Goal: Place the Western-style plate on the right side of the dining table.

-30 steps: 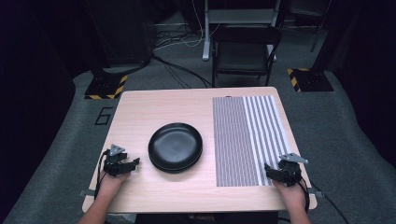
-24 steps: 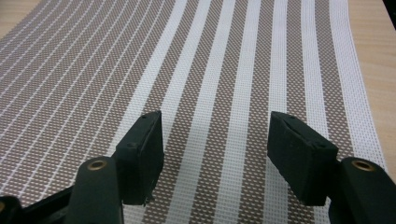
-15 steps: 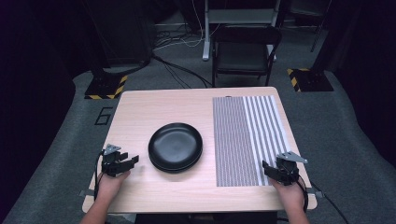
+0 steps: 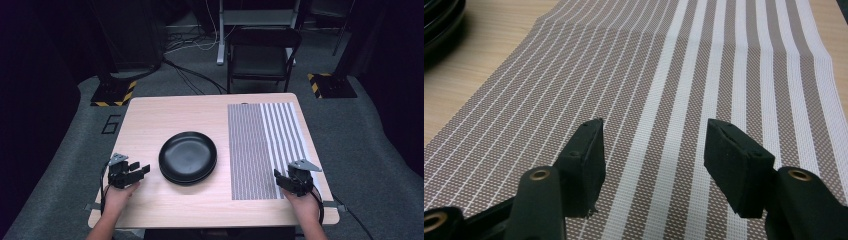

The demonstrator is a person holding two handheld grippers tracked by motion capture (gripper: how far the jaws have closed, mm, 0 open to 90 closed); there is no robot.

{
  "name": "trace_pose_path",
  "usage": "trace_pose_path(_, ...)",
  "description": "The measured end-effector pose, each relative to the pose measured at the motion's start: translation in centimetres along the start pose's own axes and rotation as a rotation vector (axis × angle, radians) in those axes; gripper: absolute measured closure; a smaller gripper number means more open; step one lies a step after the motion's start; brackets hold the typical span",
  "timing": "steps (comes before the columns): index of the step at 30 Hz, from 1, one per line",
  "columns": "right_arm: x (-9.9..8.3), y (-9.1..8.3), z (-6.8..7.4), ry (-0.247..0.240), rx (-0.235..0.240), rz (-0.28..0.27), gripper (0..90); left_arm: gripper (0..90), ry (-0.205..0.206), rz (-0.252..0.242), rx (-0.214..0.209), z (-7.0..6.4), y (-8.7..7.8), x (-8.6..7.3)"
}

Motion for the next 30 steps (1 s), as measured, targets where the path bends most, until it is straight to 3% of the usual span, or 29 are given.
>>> trace_pose_path(2, 0.3, -0.2, 0.5, -0.020, 0.001, -0.003, 41.9, 45.9, 0.002, -0.005, 0.000, -0.1, 0.0, 0.1)
trace_pose_path(6, 0.8, -0.5, 1.5, -0.009, 0.035, -0.002, 43.0, 47.2, 0.002, -0.014, 0.013, -0.4, -0.2, 0.7)
trace_pose_path(12, 1.7, -0.3, 2.6, -0.008, 0.050, -0.001, 44.7, 48.2, -0.017, -0.020, 0.004, -0.5, -0.4, 1.3)
trace_pose_path(15, 2.0, 0.0, 3.0, 0.004, 0.056, 0.000, 45.1, 51.4, -0.015, -0.022, 0.022, -0.5, -0.4, 1.4)
trace_pose_path(24, 3.0, 0.5, 4.9, 0.006, 0.102, -0.007, 47.1, 50.9, -0.031, -0.021, 0.003, -1.1, -0.1, 1.8)
trace_pose_path(27, 3.5, 0.6, 6.1, -0.028, 0.118, -0.022, 52.9, 52.8, -0.040, -0.011, 0.002, -1.3, 0.2, 2.0)
trace_pose_path(30, 3.7, 0.7, 7.0, -0.054, 0.125, -0.030, 53.1, 54.0, -0.046, -0.015, 0.003, -1.6, 0.5, 2.3)
Point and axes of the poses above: each handheld gripper's, and its own axes: y roughly forward along the jaws, x roughly out of its top, z roughly to its left, the point moved 9 cm from there along y, roughly forward along the jaws, and after that the axes turned 7 degrees about -x, right-handed, at the moved point
